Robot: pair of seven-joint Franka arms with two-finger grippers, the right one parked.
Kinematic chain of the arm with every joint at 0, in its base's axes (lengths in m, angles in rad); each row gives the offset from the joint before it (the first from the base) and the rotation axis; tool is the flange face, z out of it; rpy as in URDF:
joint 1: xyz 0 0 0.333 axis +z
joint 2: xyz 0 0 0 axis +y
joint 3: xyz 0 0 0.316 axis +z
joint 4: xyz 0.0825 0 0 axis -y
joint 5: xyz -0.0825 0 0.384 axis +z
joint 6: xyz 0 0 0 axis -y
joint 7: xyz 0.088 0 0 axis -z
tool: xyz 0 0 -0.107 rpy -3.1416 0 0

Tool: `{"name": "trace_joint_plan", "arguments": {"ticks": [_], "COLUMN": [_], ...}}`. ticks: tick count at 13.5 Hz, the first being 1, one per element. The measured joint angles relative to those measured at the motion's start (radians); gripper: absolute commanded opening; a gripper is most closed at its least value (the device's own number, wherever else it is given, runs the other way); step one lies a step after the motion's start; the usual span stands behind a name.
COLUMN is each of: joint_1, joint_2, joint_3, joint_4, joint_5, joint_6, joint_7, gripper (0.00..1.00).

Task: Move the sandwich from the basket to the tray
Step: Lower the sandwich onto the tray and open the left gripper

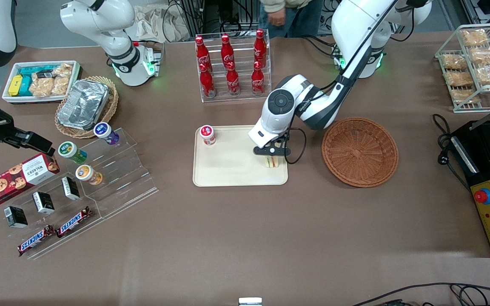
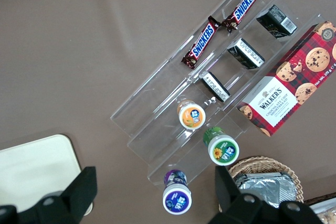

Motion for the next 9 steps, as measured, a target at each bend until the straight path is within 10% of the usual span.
{"name": "trace_joint_plan", "arguments": {"ticks": [9], "joint_1": [0.136], "joint_2": [-0.161], "joint_3": [0.033], "joint_4": [0.104], "joint_5": [0.015], "joint_6": [-0.248], "joint_7": [0.095], "gripper": [0.99]}}
